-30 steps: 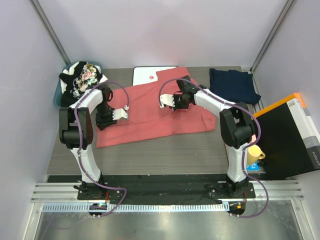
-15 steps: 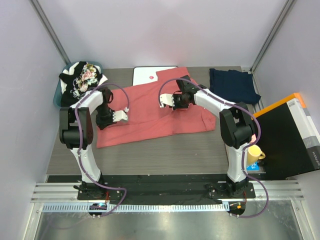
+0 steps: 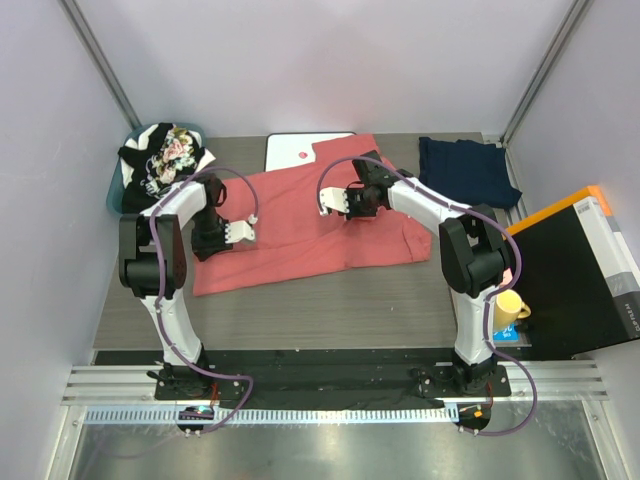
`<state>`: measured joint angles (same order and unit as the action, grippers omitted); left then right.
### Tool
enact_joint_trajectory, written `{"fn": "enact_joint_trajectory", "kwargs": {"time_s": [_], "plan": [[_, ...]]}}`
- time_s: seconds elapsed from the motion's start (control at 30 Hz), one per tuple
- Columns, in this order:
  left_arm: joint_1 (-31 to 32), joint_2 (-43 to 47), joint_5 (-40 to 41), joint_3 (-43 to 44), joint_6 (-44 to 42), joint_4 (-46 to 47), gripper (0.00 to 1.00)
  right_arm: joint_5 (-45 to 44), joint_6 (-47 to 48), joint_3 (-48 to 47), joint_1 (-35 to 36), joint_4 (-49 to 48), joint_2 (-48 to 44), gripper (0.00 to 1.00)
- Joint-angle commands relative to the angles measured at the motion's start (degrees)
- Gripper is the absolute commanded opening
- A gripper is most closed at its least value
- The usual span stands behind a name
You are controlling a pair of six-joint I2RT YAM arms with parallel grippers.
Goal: Fold and stack the t-shirts
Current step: Fold the flattened tshirt in 1/3 of the way
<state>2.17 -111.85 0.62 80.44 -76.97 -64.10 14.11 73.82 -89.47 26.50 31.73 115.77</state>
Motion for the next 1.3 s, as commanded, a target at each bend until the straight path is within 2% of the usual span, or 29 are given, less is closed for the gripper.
{"fn": "enact_joint_trajectory", "kwargs": {"time_s": [0.0, 0.37, 0.47, 0.5, 0.77, 1.07, 1.27], "plan": [[0.11, -0.29, -0.45, -0.29, 0.24, -0.33, 0.26, -0.31, 0.36, -1.67, -0.22, -1.40, -0.02, 0.08], [0.55, -1.44, -0.45, -0.55, 0.94, -0.42, 0.16, -0.48, 0.27, -2.11, -0.14, -1.67, 0.16, 0.08], [0.64, -1.26, -0.45, -0.29, 1.21, -0.94, 0.01, -0.66, 0.36, -2.37, -0.31, -1.84, 0.16, 0.07], [0.64, -1.09, -0.45, -0.11, 1.29, -1.03, 0.00, -0.66, 0.36, -2.46, -0.31, -1.93, 0.25, 0.07], [0.64, -0.12, -0.45, 0.15, 1.99, -0.42, 0.00, -0.49, 0.18, -4.22, -0.49, -2.28, 0.78, 0.08], [0.64, 5.15, -0.10, 3.58, 4.11, -2.17, 0.00, -0.40, -0.08, -5.01, -0.57, -3.95, 0.25, 0.07], [0.64, 5.77, 2.37, 2.53, 4.02, -1.73, 0.00, -0.40, 0.53, -6.24, -0.57, -3.95, 1.04, 0.07]]}}
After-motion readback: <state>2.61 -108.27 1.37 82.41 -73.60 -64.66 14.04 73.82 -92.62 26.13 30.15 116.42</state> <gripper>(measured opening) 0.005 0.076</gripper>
